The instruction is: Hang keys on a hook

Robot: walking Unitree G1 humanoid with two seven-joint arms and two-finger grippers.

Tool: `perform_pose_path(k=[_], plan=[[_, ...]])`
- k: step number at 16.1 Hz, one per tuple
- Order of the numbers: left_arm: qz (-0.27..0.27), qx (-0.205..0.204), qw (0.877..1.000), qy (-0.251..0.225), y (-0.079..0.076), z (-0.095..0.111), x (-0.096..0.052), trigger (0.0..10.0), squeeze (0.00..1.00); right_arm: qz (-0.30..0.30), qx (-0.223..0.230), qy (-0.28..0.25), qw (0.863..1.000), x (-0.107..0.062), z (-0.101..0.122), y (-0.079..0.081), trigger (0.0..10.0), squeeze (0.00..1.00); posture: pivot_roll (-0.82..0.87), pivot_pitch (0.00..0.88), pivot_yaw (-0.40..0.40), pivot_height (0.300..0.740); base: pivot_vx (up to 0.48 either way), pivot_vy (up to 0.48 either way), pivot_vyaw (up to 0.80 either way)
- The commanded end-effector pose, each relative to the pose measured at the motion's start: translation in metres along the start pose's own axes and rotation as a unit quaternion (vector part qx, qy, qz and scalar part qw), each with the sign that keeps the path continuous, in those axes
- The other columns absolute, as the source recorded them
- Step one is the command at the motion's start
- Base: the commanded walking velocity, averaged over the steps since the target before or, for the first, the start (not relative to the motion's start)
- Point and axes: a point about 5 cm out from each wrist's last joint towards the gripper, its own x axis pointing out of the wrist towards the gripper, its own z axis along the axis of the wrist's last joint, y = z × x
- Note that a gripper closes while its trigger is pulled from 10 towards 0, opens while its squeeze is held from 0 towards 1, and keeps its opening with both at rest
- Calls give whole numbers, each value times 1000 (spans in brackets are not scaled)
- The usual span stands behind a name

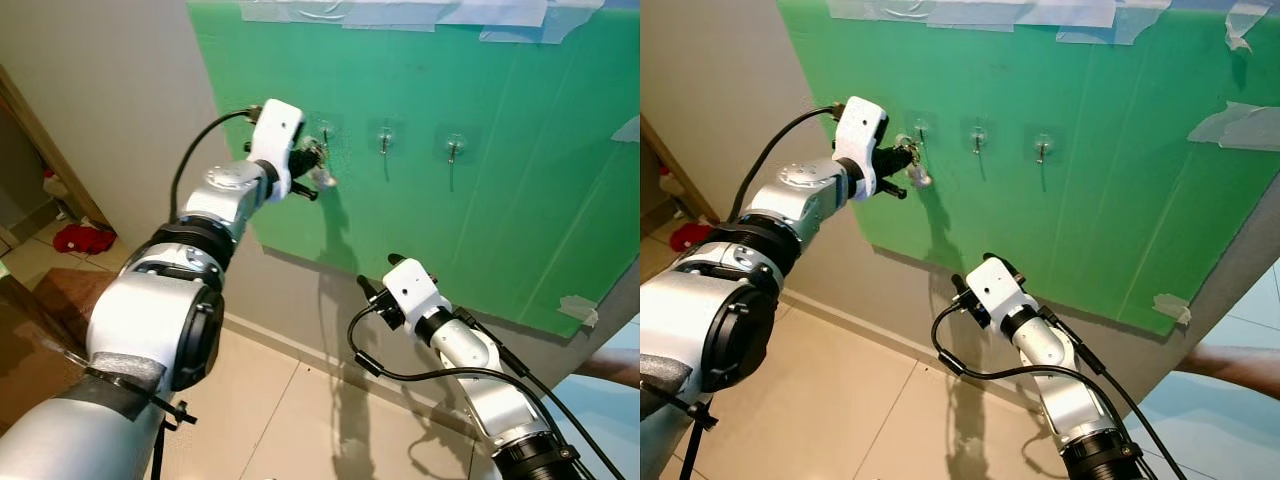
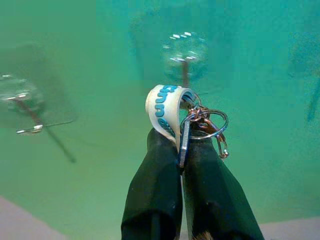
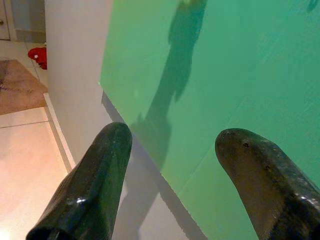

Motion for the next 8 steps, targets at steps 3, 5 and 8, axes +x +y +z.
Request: perform_pose_path(k=[3, 5, 8], plan=[[24, -13, 1000, -2, 12, 5, -5, 0, 0, 2, -4, -2, 1000, -1, 4, 1, 10000, 0, -181, 0, 136, 740, 0, 0, 0], [21, 6, 1000, 7, 10, 2, -4, 0, 0, 0, -4, -1, 1000, -1, 4, 0, 10000, 0, -184, 0, 139, 740, 0, 0, 0], [-6, 42, 999, 21, -3, -3, 1, 0, 0, -3, 1, -3, 1000, -1, 5, 2, 10000, 0, -185, 0, 142, 740, 0, 0, 0]])
